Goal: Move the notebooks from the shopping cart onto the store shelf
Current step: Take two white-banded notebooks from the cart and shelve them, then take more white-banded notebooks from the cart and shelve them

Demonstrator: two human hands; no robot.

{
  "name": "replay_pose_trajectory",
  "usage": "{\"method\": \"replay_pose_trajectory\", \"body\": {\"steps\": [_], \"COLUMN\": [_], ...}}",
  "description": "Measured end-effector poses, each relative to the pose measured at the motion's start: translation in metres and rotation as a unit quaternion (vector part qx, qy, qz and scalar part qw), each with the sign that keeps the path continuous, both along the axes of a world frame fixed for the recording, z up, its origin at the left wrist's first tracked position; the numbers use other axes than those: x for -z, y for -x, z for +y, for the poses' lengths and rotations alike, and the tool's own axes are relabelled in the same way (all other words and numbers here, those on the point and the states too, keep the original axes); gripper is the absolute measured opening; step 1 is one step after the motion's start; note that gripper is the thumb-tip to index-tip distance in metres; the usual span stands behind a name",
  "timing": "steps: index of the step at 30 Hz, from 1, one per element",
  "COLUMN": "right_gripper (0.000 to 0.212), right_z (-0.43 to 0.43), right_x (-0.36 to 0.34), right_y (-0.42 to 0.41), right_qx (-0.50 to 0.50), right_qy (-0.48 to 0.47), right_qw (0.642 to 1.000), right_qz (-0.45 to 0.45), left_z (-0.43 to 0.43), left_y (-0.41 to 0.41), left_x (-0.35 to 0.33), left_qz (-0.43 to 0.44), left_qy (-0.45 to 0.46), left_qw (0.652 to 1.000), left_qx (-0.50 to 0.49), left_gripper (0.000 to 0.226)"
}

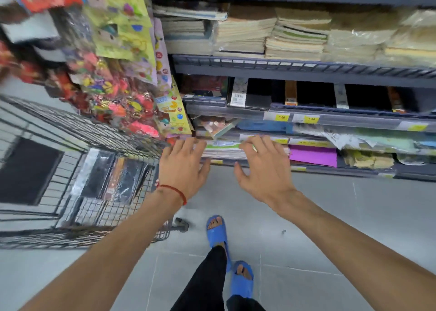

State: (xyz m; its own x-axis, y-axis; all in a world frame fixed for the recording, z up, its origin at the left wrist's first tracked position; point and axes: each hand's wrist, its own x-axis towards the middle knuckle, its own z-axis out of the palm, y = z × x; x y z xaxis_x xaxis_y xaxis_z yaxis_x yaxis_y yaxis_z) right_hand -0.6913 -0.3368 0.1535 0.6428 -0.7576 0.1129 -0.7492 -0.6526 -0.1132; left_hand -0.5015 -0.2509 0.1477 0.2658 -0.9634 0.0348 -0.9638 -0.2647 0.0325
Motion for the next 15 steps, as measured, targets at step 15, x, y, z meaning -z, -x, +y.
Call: {"method": "replay_pose_trajectory", "body": {"steps": [15], "right_gripper": [0.038], "right_z": [0.185], "right_x": [-0.081], "right_y": [-0.045], "right_qx": [-0.07], "right_qy": [0.0], "right_qw": [0.997], "right_qz": [-0.028], "left_z": [0.218], "left_y": [-0.019], "left_x": [-0.079], "left_qz": [-0.004], "left_qy": [0.01], "left_qw": [0.996], "left_qx": [-0.094], "left_gripper": [0.048]}}
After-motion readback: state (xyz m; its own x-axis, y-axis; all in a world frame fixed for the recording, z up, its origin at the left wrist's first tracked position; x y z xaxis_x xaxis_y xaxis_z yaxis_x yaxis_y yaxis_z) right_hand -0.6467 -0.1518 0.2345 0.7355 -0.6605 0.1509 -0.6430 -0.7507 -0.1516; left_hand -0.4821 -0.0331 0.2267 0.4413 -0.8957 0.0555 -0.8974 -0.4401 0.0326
